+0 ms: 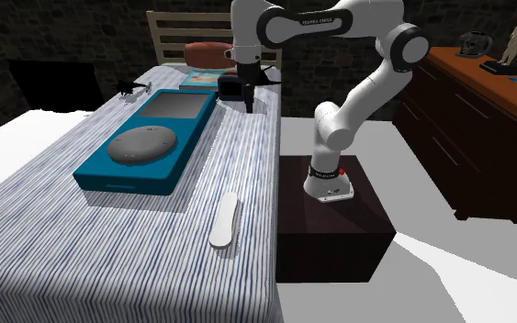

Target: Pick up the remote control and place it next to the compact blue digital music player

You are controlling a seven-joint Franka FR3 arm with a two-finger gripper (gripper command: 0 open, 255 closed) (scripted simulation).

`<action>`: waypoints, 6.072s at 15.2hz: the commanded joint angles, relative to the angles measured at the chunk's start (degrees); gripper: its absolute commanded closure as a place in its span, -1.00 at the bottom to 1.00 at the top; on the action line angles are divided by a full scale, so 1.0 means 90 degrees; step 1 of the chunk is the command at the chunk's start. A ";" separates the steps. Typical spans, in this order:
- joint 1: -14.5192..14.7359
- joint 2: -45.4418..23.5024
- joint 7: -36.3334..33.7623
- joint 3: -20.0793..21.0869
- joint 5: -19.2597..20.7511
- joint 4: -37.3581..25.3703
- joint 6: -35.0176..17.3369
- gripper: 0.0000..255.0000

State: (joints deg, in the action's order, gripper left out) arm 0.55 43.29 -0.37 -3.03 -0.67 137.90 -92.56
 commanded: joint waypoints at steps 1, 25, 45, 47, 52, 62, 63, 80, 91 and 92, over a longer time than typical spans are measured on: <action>0.0000 0.0000 0.0000 0.0000 0.0000 0.0000 0.0000 -1.00; 0.2454 -0.3544 0.3754 0.1136 -0.0178 -0.0333 -0.3414 -1.00; 0.2882 -0.4546 0.4385 0.1530 0.0014 -0.0093 -0.4700 -1.00; 0.2882 -0.4547 0.4385 0.1530 0.0015 -0.0093 -0.4702 1.00; 0.2882 -0.4547 0.4385 0.1529 0.0015 -0.0094 -0.4701 1.00; 0.2885 -0.4211 0.4442 0.1518 -0.0061 -0.0298 -0.4166 1.00; 0.2886 -0.4161 0.4450 0.1516 -0.0071 -0.0337 -0.4077 1.00; 0.2885 -0.3525 0.4533 0.1462 -0.0168 -0.1208 -0.2578 1.00; 0.2708 -0.2692 0.5078 0.1102 -0.0187 -0.0909 -0.2039 1.00; 0.2664 -0.2523 0.5210 0.1010 -0.0173 -0.0752 -0.2026 1.00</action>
State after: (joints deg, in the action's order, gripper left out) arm 24.89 19.30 45.41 6.78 -2.33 130.08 -111.01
